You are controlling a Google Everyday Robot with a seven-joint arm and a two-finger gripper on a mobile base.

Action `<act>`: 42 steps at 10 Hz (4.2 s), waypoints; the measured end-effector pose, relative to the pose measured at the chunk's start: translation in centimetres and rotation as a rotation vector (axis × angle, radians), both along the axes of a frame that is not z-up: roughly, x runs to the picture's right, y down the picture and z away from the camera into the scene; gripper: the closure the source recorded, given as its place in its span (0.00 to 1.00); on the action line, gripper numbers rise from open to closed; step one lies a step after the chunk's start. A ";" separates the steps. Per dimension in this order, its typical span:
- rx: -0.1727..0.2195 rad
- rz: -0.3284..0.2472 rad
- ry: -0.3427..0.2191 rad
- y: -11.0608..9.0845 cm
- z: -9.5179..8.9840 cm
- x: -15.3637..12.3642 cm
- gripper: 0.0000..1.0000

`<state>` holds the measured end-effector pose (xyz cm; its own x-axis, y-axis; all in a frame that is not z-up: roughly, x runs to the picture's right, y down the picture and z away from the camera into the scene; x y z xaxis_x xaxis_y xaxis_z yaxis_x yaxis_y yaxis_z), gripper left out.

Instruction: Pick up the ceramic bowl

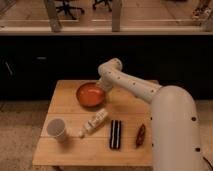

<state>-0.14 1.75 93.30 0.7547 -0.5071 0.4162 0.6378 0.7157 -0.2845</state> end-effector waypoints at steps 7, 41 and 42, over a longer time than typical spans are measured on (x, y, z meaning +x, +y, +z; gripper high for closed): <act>-0.012 -0.004 -0.021 0.4 1.5 0.0 0.20; 0.104 -0.166 -0.118 -5.0 -0.2 -5.1 0.95; 0.111 -0.181 -0.119 -4.7 0.2 -5.1 0.90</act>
